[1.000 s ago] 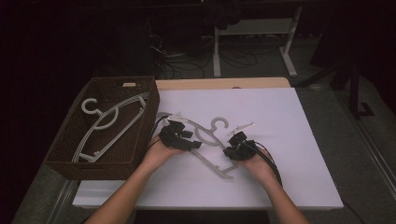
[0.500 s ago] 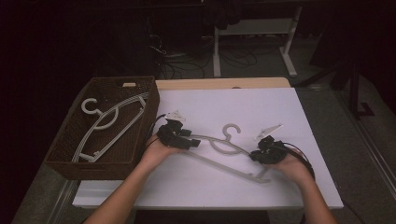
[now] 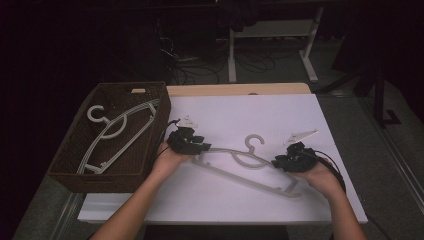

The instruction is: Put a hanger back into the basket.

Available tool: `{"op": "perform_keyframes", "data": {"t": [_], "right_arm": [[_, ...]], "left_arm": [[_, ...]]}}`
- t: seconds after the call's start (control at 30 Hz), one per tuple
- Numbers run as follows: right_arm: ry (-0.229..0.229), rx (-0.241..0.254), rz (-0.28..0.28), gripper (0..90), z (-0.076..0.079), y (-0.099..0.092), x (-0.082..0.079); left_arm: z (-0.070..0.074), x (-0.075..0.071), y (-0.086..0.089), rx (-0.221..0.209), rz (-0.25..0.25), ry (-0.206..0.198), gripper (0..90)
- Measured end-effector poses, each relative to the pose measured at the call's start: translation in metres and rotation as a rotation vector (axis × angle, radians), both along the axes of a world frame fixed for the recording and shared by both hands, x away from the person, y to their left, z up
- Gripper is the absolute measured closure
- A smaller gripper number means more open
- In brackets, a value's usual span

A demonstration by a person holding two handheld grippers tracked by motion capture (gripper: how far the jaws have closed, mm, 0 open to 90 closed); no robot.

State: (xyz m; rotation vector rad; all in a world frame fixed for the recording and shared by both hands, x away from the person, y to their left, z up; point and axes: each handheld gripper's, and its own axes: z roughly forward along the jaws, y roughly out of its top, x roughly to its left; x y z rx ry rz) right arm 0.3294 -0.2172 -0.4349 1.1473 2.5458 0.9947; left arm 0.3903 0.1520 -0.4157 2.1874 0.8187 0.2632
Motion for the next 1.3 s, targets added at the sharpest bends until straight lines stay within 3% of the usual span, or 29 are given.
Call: {"op": "perform_keyframes", "data": {"t": [0.1, 0.23, 0.3, 0.43, 0.57, 0.7, 0.93, 1.03, 1.17, 1.3], "right_arm": [[0.001, 0.028, -0.009, 61.2, 0.002, 0.002, -0.003], [0.003, 0.061, -0.006, 43.5, 0.004, 0.005, -0.009], [-0.004, 0.073, -0.009, 39.2, 0.005, 0.006, -0.011], [-0.016, 0.081, -0.02, 35.4, 0.006, 0.006, -0.013], [-0.029, 0.084, -0.034, 35.3, 0.009, 0.004, -0.015], [-0.037, 0.097, -0.062, 35.5, 0.011, 0.001, -0.019], [-0.042, 0.109, -0.082, 38.3, 0.012, -0.003, -0.031], [-0.047, 0.11, -0.083, 41.9, 0.013, -0.004, -0.036], [-0.055, 0.115, -0.079, 57.9, 0.016, -0.005, -0.045], [-0.058, 0.098, -0.06, 74.6, 0.016, -0.004, -0.056]], "left_arm": [[-0.007, 0.013, -0.002, 0.058, 0.029, -0.01, 78.6], [-0.019, 0.027, -0.005, 0.104, 0.066, 0.033, 88.1], [-0.022, 0.028, -0.005, 0.143, 0.067, 0.053, 90.0], [-0.024, 0.025, -0.005, 0.185, 0.051, 0.092, 90.0], [-0.024, 0.018, -0.007, 0.216, 0.027, 0.102, 90.0], [-0.026, -0.001, -0.006, 0.243, -0.019, 0.12, 90.0], [-0.024, -0.037, 0.003, 0.188, -0.093, 0.18, 90.0], [-0.021, -0.039, 0.006, 0.172, -0.078, 0.157, 81.8], [-0.016, -0.035, 0.011, 0.093, -0.035, 0.129, 67.2], [-0.014, -0.033, 0.014, 0.015, -0.049, 0.141, 56.4]]}}
